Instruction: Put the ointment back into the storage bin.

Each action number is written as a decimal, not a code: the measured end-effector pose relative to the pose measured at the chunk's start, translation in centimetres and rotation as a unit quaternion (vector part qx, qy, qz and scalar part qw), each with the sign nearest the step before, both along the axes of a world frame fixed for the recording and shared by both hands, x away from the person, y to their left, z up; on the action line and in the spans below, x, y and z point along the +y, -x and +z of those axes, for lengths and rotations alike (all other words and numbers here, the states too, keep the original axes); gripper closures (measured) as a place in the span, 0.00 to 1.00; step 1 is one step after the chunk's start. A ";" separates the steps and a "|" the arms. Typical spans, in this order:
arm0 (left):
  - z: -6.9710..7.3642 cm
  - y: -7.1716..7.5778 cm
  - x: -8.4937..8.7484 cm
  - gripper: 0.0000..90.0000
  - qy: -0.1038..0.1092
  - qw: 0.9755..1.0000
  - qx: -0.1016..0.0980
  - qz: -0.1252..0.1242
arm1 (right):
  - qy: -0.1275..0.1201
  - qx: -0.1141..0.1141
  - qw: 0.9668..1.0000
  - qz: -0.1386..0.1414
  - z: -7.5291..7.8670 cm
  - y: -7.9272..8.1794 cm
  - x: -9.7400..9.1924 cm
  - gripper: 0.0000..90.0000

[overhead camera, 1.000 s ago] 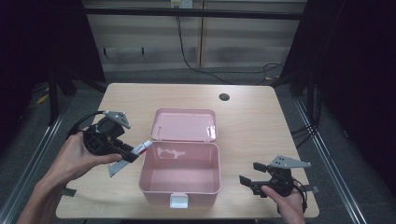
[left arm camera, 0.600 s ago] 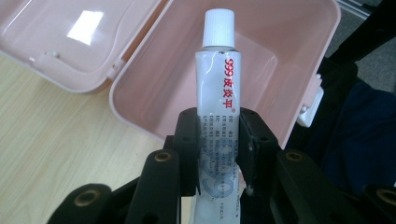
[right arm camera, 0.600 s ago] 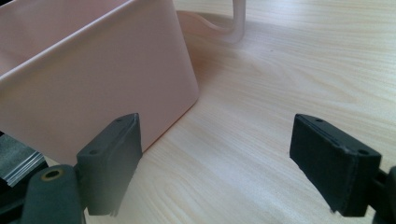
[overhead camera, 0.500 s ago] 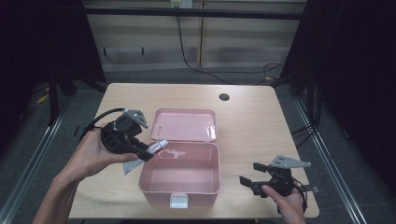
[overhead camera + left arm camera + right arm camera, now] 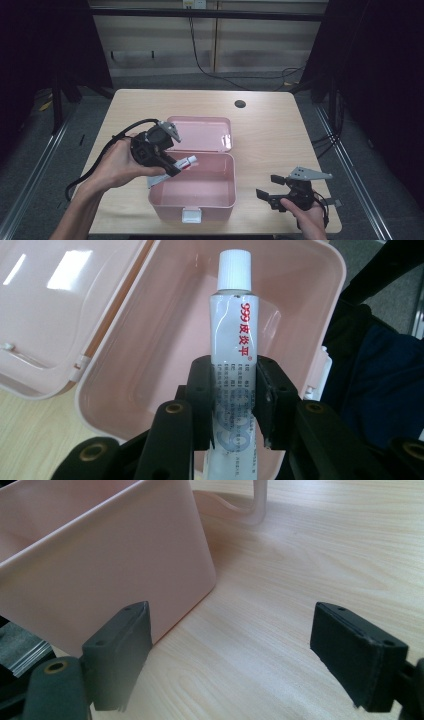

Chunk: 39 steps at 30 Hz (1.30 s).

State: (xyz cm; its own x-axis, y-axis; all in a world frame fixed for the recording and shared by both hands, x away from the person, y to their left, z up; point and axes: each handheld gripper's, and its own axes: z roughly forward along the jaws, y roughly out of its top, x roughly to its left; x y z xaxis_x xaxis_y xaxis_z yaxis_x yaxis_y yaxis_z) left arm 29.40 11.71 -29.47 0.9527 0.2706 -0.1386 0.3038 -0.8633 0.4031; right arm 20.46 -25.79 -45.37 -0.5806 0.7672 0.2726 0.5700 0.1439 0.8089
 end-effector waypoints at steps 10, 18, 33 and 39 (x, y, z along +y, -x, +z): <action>-0.7 -0.3 -1.6 0.79 -0.023 1.000 0.005 -0.017 | 0.000 0.002 1.000 0.001 0.0 0.0 0.0 0.19; -1.8 -0.2 -3.0 0.79 -0.039 0.998 0.005 -0.039 | 0.000 0.002 1.000 0.001 0.0 0.0 0.0 0.19; -3.6 0.6 -5.5 0.79 -0.056 0.996 0.018 -0.065 | 0.000 0.002 1.000 0.003 0.0 0.0 0.0 0.19; -4.4 0.6 -6.0 0.79 -0.064 0.996 0.022 -0.062 | 0.001 0.002 1.000 0.003 0.0 0.1 0.0 0.19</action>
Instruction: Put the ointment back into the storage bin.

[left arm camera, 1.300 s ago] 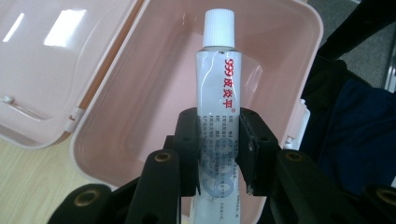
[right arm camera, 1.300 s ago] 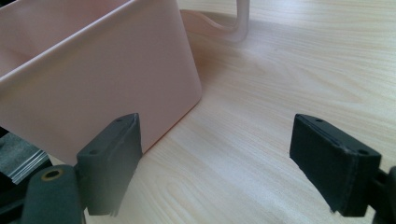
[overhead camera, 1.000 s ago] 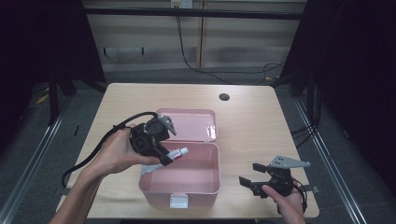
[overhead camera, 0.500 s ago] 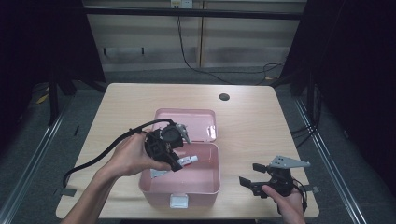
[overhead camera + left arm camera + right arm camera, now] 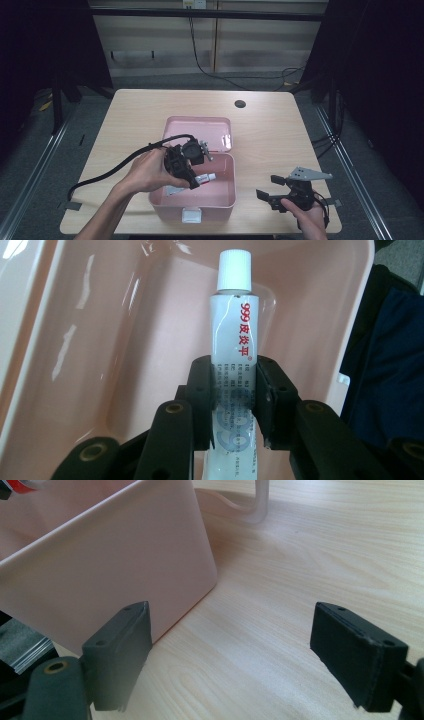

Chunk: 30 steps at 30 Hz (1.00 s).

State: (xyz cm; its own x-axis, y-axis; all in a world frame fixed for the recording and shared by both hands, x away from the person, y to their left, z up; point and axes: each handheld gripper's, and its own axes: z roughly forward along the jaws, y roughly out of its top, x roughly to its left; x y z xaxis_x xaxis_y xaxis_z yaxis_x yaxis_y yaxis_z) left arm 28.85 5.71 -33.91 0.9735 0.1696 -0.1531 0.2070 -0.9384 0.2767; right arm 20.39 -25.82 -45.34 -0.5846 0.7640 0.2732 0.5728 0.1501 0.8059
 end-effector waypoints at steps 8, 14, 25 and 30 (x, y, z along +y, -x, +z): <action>-1.3 0.2 -0.8 0.79 -0.009 1.000 0.013 -0.011 | 0.002 0.001 1.000 0.005 0.0 0.0 0.1 0.19; -2.1 -0.1 -1.0 0.79 -0.011 1.000 0.023 -0.003 | 0.003 0.003 1.000 0.005 -0.1 0.1 0.1 0.19; -3.5 -0.1 -1.7 0.79 -0.020 0.999 0.044 -0.018 | 0.004 0.005 1.000 0.006 -0.1 0.1 0.1 0.19; -4.2 -0.1 -2.0 0.79 -0.028 0.998 0.053 -0.028 | 0.004 0.004 1.000 0.007 -0.1 0.1 0.1 0.19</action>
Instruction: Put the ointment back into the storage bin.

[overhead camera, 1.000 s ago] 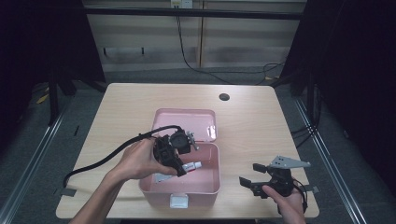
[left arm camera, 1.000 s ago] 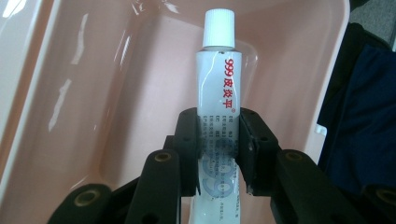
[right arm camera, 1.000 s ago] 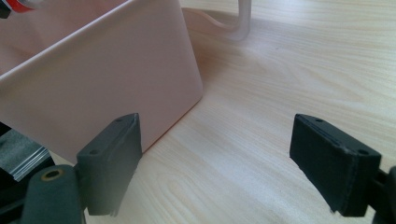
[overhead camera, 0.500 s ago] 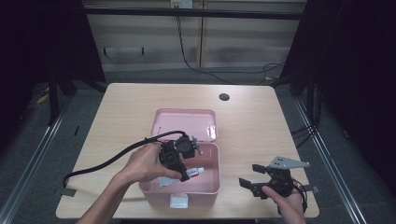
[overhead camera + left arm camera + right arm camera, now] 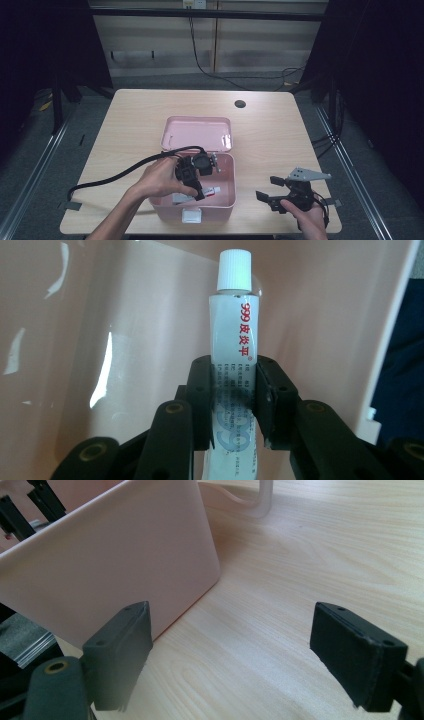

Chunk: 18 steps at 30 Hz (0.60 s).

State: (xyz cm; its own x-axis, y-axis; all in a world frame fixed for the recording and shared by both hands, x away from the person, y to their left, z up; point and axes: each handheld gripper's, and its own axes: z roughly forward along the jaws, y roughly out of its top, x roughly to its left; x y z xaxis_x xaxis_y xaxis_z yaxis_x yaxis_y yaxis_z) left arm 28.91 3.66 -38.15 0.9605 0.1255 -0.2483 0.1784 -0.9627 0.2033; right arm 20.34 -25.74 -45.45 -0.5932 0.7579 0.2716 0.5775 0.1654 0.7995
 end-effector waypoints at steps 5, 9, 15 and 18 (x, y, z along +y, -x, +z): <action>-0.8 0.1 -0.3 0.79 -0.004 1.000 0.006 -0.003 | 0.000 0.001 1.000 -0.001 0.0 0.0 0.0 0.19; -1.8 -0.3 0.0 0.79 -0.009 1.000 0.020 0.001 | -0.001 0.001 1.000 -0.002 0.0 0.0 0.0 0.19; -2.4 -0.2 0.2 0.79 -0.014 1.000 0.025 -0.004 | 0.001 0.000 1.000 -0.001 -0.1 -0.1 0.0 0.19; -2.6 -0.1 0.1 0.79 -0.014 0.999 0.029 -0.008 | 0.003 0.001 1.000 -0.001 -0.1 -0.1 0.0 0.19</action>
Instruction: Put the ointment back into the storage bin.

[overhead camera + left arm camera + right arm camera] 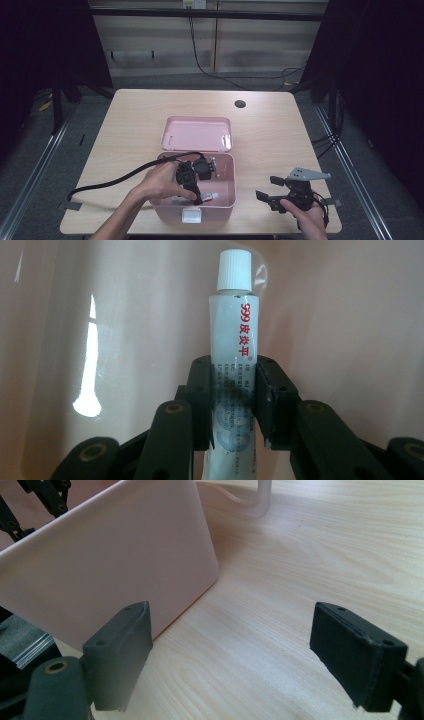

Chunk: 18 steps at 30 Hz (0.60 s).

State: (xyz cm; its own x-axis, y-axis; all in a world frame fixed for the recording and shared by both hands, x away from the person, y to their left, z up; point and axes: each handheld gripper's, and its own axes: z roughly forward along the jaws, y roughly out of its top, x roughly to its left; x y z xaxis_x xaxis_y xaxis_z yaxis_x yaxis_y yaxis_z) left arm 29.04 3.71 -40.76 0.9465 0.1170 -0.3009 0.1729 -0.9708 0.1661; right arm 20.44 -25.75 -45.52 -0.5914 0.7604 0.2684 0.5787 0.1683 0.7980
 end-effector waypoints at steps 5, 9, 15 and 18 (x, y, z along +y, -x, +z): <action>-0.7 0.0 -0.4 0.79 -0.004 1.000 0.009 -0.006 | -0.001 0.000 1.000 0.000 0.0 0.0 0.0 0.19; -1.3 0.0 -0.9 0.79 -0.003 1.000 0.019 -0.005 | -0.001 0.000 1.000 0.000 0.0 0.0 0.0 0.19; -2.1 0.1 -1.2 0.79 -0.012 0.999 0.024 -0.019 | -0.001 0.000 1.000 -0.001 0.0 0.0 0.0 0.19; -2.4 0.3 -1.3 0.78 -0.015 0.999 0.025 -0.026 | -0.002 0.000 1.000 0.000 0.0 0.0 0.0 0.19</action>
State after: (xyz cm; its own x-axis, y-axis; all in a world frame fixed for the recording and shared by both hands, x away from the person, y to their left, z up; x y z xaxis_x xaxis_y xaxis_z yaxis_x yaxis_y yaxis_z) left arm 28.75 2.38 -43.18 0.9353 0.0775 -0.3453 0.1292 -0.9832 0.1292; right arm 20.42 -25.76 -45.50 -0.5906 0.7600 0.2711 0.5791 0.1652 0.7983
